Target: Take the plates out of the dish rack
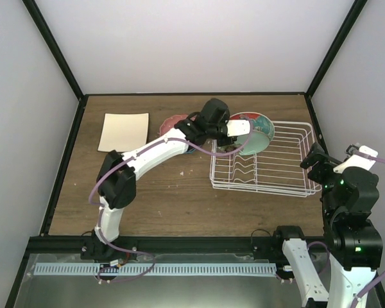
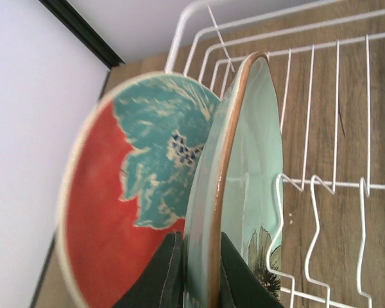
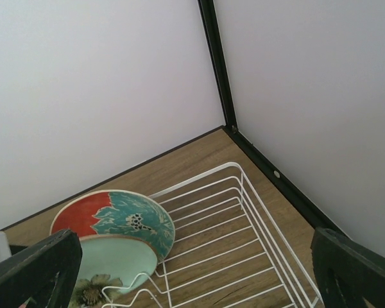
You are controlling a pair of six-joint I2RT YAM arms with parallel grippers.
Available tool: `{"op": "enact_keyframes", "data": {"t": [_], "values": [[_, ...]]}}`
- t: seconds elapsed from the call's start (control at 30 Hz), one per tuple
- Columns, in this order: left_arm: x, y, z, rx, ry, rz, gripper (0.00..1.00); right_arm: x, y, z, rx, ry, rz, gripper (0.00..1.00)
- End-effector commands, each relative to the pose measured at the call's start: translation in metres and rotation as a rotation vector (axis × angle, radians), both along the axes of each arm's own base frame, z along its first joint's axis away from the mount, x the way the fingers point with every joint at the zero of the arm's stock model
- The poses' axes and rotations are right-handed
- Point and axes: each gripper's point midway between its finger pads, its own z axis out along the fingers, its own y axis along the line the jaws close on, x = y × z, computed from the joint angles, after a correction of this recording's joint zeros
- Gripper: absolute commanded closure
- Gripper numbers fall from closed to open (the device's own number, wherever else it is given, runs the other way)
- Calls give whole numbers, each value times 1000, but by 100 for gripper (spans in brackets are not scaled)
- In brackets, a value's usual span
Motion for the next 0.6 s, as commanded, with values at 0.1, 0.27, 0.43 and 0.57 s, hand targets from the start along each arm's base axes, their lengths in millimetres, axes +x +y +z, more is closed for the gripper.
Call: {"op": "enact_keyframes", "data": {"t": [0.1, 0.27, 0.43, 0.57], "values": [[-20, 15, 185, -328, -204, -28, 96, 0, 5, -1, 30, -26, 23, 0], [-10, 64, 257, -488, -197, 79, 96, 3, 3, -2, 27, -31, 14, 0], [37, 176, 297, -710, 17, 320, 96, 11, 3, -1, 32, -40, 14, 0], [63, 280, 276, -816, 192, 536, 96, 19, 4, -4, 40, -42, 14, 0]]}}
